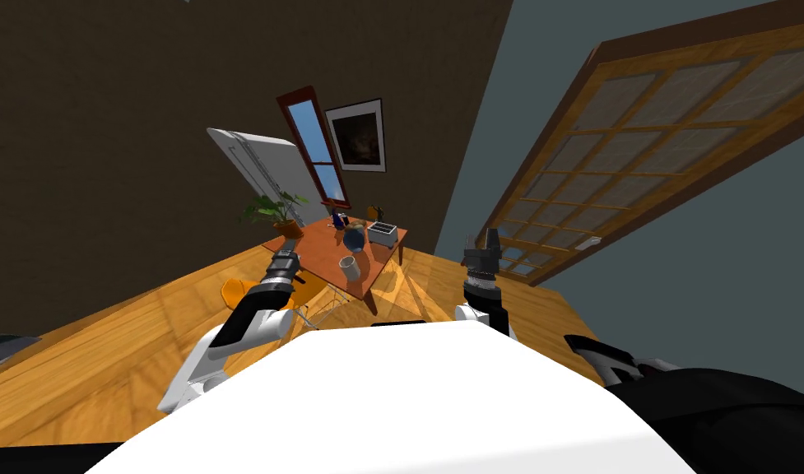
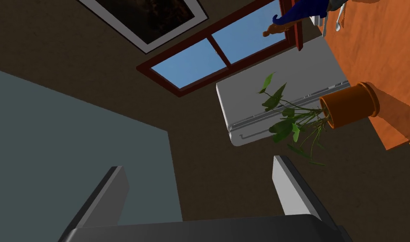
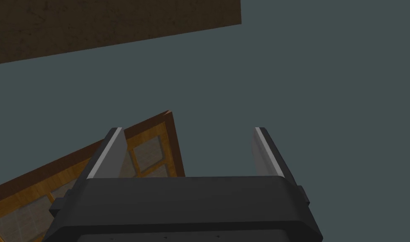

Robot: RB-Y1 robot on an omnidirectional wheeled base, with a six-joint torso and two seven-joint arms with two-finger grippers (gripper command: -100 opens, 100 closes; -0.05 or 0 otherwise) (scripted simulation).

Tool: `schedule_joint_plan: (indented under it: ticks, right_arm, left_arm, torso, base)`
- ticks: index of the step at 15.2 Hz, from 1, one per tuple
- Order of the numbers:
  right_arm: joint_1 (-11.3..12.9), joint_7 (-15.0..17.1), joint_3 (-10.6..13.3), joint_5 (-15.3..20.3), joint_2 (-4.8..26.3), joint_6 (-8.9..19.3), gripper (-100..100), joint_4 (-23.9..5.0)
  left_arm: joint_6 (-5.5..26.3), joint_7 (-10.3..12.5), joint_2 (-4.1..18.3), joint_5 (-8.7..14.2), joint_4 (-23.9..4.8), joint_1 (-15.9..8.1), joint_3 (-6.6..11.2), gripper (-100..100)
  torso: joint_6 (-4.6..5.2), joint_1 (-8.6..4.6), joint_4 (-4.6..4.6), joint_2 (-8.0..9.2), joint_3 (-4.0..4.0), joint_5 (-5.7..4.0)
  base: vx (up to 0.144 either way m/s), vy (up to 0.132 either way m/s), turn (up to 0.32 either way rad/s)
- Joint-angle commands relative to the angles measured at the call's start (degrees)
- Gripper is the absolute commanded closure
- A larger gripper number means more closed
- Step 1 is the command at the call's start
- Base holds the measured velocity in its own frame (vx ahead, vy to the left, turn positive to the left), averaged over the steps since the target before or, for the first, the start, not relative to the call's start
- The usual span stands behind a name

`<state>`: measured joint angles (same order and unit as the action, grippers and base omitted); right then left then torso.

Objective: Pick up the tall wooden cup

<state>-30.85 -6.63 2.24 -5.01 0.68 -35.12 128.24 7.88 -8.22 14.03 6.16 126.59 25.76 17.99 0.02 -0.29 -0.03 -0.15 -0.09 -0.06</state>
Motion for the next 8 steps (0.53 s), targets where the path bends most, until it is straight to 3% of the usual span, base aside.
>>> schedule_joint_plan:
  ticks: [1,3,4,6,7,8]
  right_arm:
    - [0.0,0.0,0.0,0.0,0.0,0.0,0,0.0]
    - [0.0,0.0,0.0,0.0,0.0,0.0,0,0.0]
    - [0.0,0.0,0.0,0.0,0.0,0.0,0,0.0]
    - [0.0,0.0,0.0,0.0,0.0,0.0,0,0.0]
    - [0.0,0.0,0.0,0.0,0.0,0.0,0,0.0]
    - [0.0,0.0,0.0,0.0,0.0,0.0,0,0.0]
  left_arm:
    - [2.9,-0.4,0.1,0.4,0.1,-0.1,0.87,-100]
    - [3.9,-0.4,0.1,0.4,0.1,-0.1,0.87,-100]
    - [5.9,-1.1,0.3,1.0,-0.2,-0.4,2.06,-100]
    - [7.6,-1.1,0.3,1.0,-0.2,-0.4,2.06,-100]
    - [9.1,-1.8,0.6,1.6,-0.6,-0.7,3.22,-100]
    - [10.2,-1.8,0.6,1.6,-0.6,-0.7,3.22,-100]
  torso:
    - [0.0,0.0,0.0,0.0,0.0,0.0]
    - [-0.02,0.04,0.0,0.0,0.0,0.0]
    - [-0.02,0.12,0.0,0.05,0.02,0.02]
    - [-0.01,0.08,0.01,0.04,0.02,0.02]
    - [-0.02,0.1,0.01,0.04,0.02,0.02]
    - [-0.01,0.08,0.0,0.01,0.01,0.02]
  base:
    - [0.047,-0.072,-0.067]
    - [0.028,-0.036,-0.003]
    - [0.027,-0.043,-0.059]
    - [0.033,-0.047,-0.055]
    - [0.048,-0.052,-0.058]
    - [0.06,-0.061,-0.067]
